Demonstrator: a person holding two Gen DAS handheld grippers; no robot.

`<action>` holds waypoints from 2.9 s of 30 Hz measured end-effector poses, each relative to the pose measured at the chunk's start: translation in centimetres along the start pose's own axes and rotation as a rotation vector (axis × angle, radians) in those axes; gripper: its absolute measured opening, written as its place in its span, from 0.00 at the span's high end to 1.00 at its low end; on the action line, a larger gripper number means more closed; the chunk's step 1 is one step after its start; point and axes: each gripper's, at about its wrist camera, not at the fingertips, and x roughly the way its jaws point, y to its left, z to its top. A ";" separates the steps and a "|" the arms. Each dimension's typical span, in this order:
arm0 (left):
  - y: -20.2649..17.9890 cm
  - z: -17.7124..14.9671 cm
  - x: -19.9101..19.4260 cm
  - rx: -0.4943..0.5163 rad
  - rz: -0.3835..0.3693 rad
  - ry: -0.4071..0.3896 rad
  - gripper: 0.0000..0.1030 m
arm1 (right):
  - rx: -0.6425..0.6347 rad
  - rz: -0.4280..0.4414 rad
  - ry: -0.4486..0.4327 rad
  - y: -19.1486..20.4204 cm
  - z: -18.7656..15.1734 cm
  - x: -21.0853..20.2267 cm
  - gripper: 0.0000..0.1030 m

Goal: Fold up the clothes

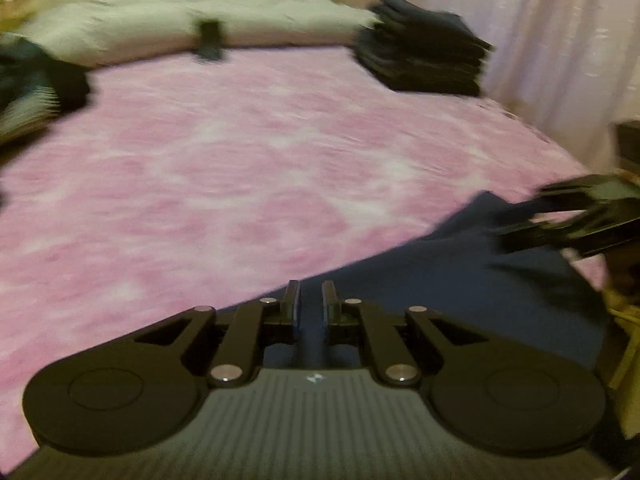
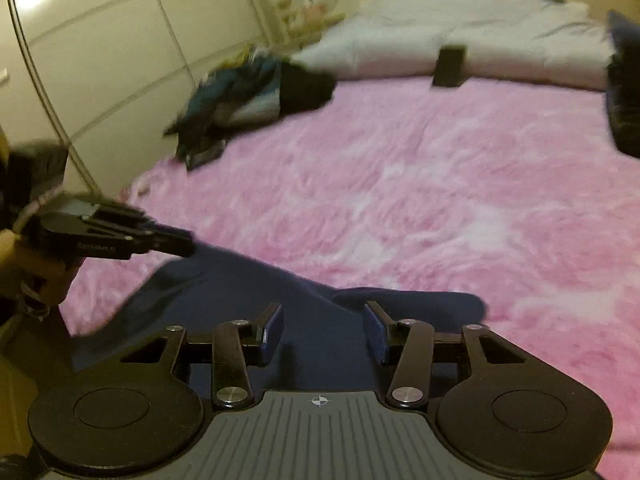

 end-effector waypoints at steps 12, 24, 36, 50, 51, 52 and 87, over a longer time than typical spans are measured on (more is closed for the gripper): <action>1.6 1.4 6.1 0.082 0.087 0.101 0.94 | 0.034 -0.161 0.009 -6.7 -0.4 0.8 0.53; -1.0 -3.4 -4.4 -0.019 0.060 -0.027 0.91 | 0.031 0.030 -0.074 2.7 -5.9 -6.0 0.53; -3.5 -7.3 -6.4 0.035 0.215 -0.010 0.86 | -0.188 -0.157 -0.113 8.0 -9.2 -9.9 0.53; -7.9 -10.4 -5.0 0.135 0.182 -0.010 0.81 | -0.308 -0.219 0.014 10.5 -12.0 -8.0 0.41; -7.9 -10.4 -5.1 0.133 0.181 -0.008 0.81 | -0.344 -0.245 0.047 10.6 -12.2 -7.4 0.41; -7.9 -10.4 -5.2 0.131 0.181 -0.006 0.81 | -0.367 -0.255 0.048 10.8 -12.2 -7.2 0.40; -15.0 -13.0 -10.5 0.677 0.228 -0.150 0.42 | -0.746 -0.334 0.125 12.8 -11.6 -3.0 0.68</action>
